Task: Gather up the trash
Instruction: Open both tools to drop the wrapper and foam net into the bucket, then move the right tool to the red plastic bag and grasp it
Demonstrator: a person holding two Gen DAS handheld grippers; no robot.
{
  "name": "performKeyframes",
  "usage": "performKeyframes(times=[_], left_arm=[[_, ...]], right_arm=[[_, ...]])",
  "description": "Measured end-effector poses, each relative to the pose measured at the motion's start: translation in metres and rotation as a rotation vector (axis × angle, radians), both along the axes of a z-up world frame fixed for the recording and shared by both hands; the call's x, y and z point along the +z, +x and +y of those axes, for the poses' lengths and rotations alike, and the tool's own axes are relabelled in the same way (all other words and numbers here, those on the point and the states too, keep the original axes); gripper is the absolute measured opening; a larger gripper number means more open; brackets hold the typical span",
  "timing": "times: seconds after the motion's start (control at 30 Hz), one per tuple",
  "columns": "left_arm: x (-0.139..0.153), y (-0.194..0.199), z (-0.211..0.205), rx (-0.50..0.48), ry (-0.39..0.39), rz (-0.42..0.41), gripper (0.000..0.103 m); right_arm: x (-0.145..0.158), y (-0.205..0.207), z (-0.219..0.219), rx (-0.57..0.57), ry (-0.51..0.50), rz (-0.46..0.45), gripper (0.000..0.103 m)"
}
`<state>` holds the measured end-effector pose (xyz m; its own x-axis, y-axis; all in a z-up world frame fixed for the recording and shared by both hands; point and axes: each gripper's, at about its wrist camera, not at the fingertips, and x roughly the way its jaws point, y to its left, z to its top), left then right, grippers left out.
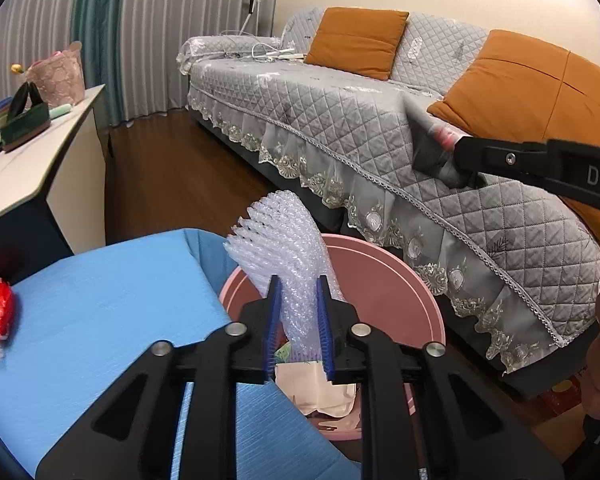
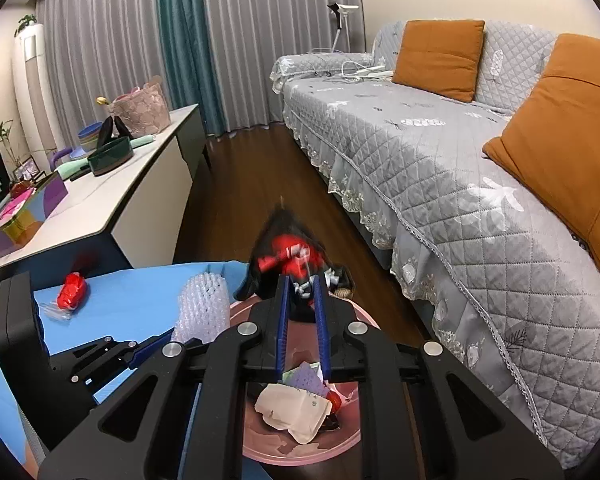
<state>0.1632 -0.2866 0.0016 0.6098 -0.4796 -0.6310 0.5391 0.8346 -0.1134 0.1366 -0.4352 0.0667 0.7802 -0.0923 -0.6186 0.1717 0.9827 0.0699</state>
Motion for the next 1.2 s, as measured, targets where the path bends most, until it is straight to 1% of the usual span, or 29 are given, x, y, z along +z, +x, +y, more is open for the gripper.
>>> performKeyframes(times=[0.03,0.07,0.1,0.13,0.27,0.47,0.5,0.57,0.63,0.73,0.77,0.87,0.93,0.97,1.0,1.07,1.13,1.17,1.2], left_arm=[[-0.001,0.0,-0.001,-0.006,0.001,-0.001,0.03],[-0.002,0.0,-0.002,-0.01,0.005,-0.001,0.048],[-0.002,-0.002,0.0,-0.007,0.01,-0.007,0.055],[-0.002,-0.003,0.001,-0.003,0.012,-0.013,0.059],[-0.001,-0.006,0.014,0.023,0.007,-0.01,0.059],[0.008,-0.02,0.047,0.057,0.002,-0.035,0.058],[0.011,-0.023,0.056,0.063,0.002,-0.041,0.057],[0.016,-0.028,0.071,0.08,0.002,-0.054,0.051],[0.02,-0.032,0.091,0.108,0.001,-0.066,0.049],[0.026,-0.036,0.12,0.148,0.001,-0.081,0.043],[0.027,-0.037,0.131,0.164,0.0,-0.084,0.043],[0.028,-0.037,0.16,0.207,0.005,-0.088,0.042],[0.028,-0.035,0.179,0.234,0.011,-0.091,0.041],[0.028,-0.033,0.193,0.253,0.014,-0.093,0.041],[0.028,-0.032,0.199,0.262,0.014,-0.093,0.041],[0.027,-0.029,0.221,0.299,0.009,-0.093,0.038],[0.025,-0.024,0.244,0.343,-0.002,-0.086,0.033],[0.023,-0.022,0.254,0.365,-0.005,-0.084,0.033],[0.021,-0.021,0.261,0.379,-0.007,-0.085,0.033]], right_arm=[[-0.001,0.002,0.0,-0.006,0.0,0.011,0.039],[-0.002,0.003,-0.001,-0.019,0.003,0.018,0.05],[-0.003,0.003,-0.002,-0.034,0.006,0.016,0.065],[-0.002,0.003,-0.003,-0.042,0.007,0.012,0.066],[0.001,0.002,0.0,-0.041,0.015,-0.002,0.066],[0.01,0.001,0.016,-0.011,0.038,-0.05,0.066],[0.012,0.001,0.02,-0.003,0.041,-0.06,0.066],[0.015,-0.001,0.028,0.008,0.05,-0.087,0.066],[0.018,-0.002,0.037,0.013,0.056,-0.112,0.066],[0.021,-0.001,0.053,0.032,0.061,-0.134,0.066],[0.021,-0.001,0.061,0.039,0.056,-0.143,0.066],[0.019,0.003,0.085,0.076,0.034,-0.142,0.061],[0.018,0.006,0.099,0.11,0.039,-0.138,0.052],[0.017,0.008,0.108,0.123,0.038,-0.139,0.052],[0.017,0.01,0.115,0.135,0.043,-0.139,0.049],[0.016,0.015,0.131,0.174,0.077,-0.136,0.044],[0.013,0.019,0.143,0.201,0.102,-0.131,0.031],[0.011,0.022,0.151,0.217,0.114,-0.125,0.028],[0.008,0.026,0.159,0.234,0.127,-0.121,0.021]])
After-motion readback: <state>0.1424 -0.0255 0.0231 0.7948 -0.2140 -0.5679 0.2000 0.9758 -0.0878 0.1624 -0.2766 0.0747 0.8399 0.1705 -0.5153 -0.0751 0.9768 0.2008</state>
